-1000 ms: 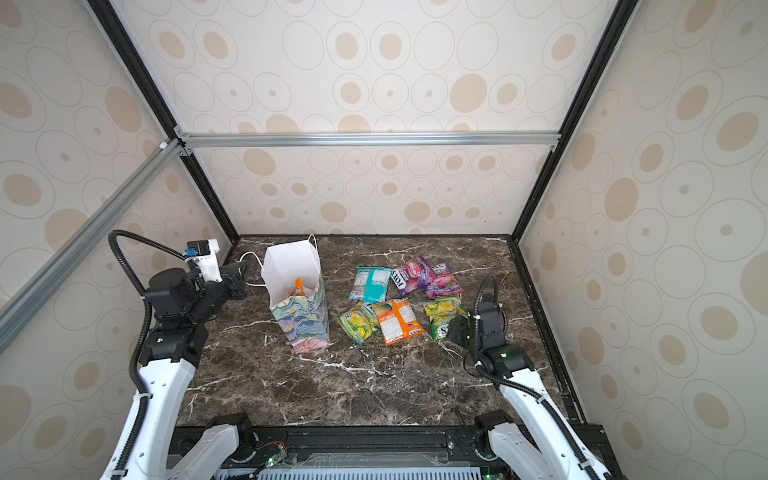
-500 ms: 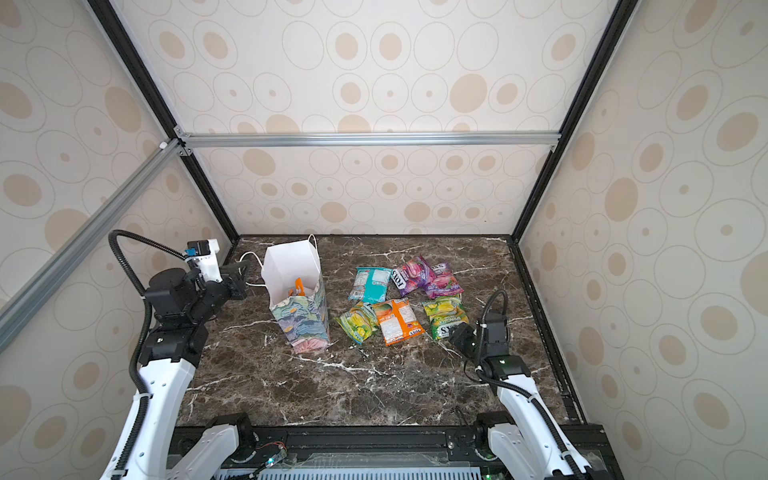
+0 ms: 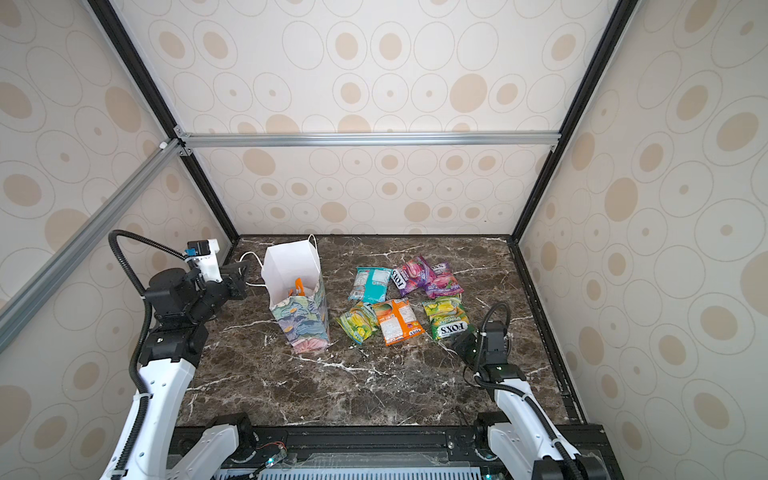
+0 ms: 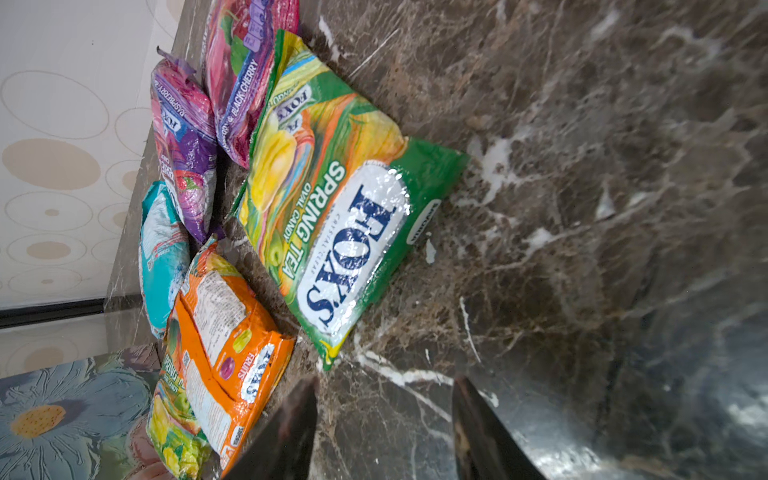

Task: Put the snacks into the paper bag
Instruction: 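Lower the right gripper onto the green Spring Tea packet's edge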

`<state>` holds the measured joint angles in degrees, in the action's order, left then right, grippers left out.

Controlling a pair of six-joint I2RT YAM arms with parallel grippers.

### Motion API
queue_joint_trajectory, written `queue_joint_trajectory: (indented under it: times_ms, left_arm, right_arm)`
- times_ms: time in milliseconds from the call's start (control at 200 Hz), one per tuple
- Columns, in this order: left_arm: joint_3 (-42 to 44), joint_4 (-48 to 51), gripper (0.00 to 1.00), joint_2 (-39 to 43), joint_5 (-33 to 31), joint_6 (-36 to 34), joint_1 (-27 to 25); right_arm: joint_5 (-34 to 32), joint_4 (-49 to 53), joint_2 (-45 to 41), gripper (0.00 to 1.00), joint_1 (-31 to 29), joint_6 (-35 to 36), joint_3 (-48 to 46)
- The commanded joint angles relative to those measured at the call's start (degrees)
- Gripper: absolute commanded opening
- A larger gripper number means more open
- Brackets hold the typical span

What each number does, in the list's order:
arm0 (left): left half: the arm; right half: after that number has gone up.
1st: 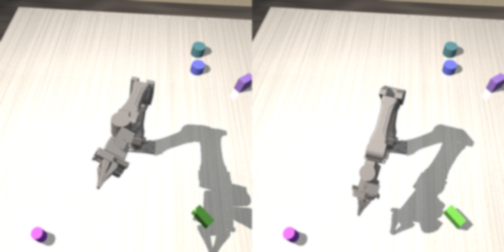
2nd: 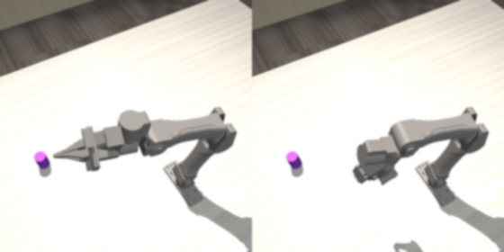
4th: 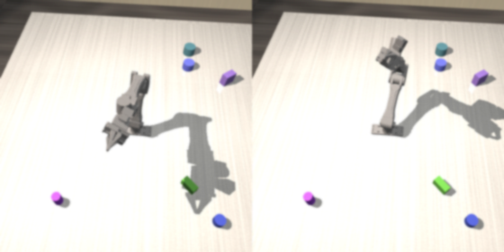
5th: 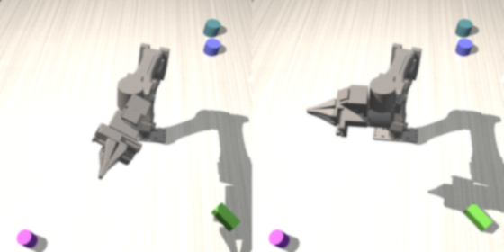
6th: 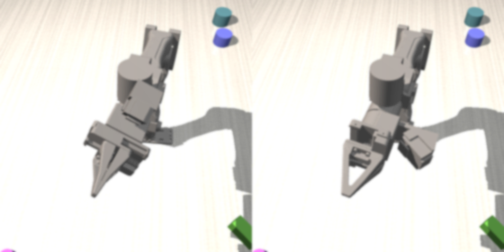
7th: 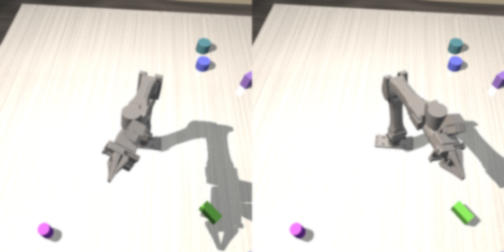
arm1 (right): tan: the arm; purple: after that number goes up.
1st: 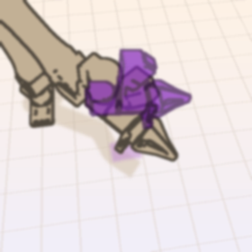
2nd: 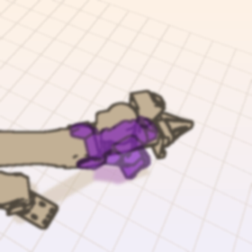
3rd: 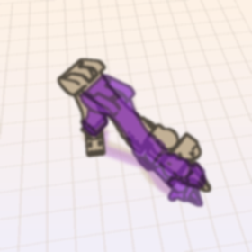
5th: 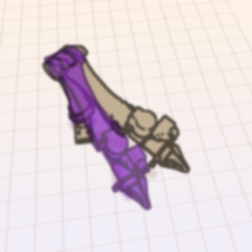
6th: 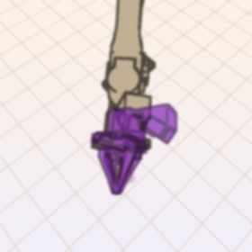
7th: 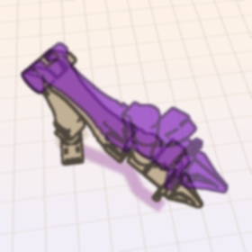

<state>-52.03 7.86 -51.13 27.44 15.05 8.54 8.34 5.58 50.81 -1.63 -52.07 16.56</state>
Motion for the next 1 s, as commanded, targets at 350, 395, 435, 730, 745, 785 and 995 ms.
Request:
queue_joint_trajectory:
  times_ms: [350, 395, 435, 730, 745, 785, 995]
  left_arm:
    - [-0.4, -0.4, 0.0, 0.1, 1.5, -0.6, 0.3]
    - [-0.4, -0.3, 0.0, 0.1, 1.5, -0.6, 0.3]
    - [-0.4, -0.3, 0.0, 0.1, 1.5, -0.6, 0.3]
    - [-0.4, -0.5, 0.0, 0.0, 1.9, -0.5, 0.2]
    - [-0.4, -0.5, 0.0, 0.0, 2.0, -0.4, 0.3]
    - [-0.4, -0.6, 0.0, -0.1, 2.2, -0.4, 0.3]
    - [-0.3, -0.5, 0.0, 0.1, 1.9, -0.5, 0.3]
  right_arm:
    - [0.7, -14.0, 8.9, 0.52, 1.0, -3.4, -1.9]
    - [0.8, -14.7, 9.7, 0.52, 1.1, -3.4, -1.9]
    - [0.9, -15.3, 10.4, 0.52, 1.1, -3.5, -1.9]
    - [1.2, -21.2, 14.5, 0.51, 1.3, -5.9, -3.1]
    - [1.1, -21.1, 14.7, 0.51, 1.3, -5.7, -3.0]
    - [1.0, -20.9, 15.1, 0.51, 1.3, -5.2, -2.7]
    - [0.7, -23.6, 16.7, 0.5, 1.3, -5.4, -3.2]
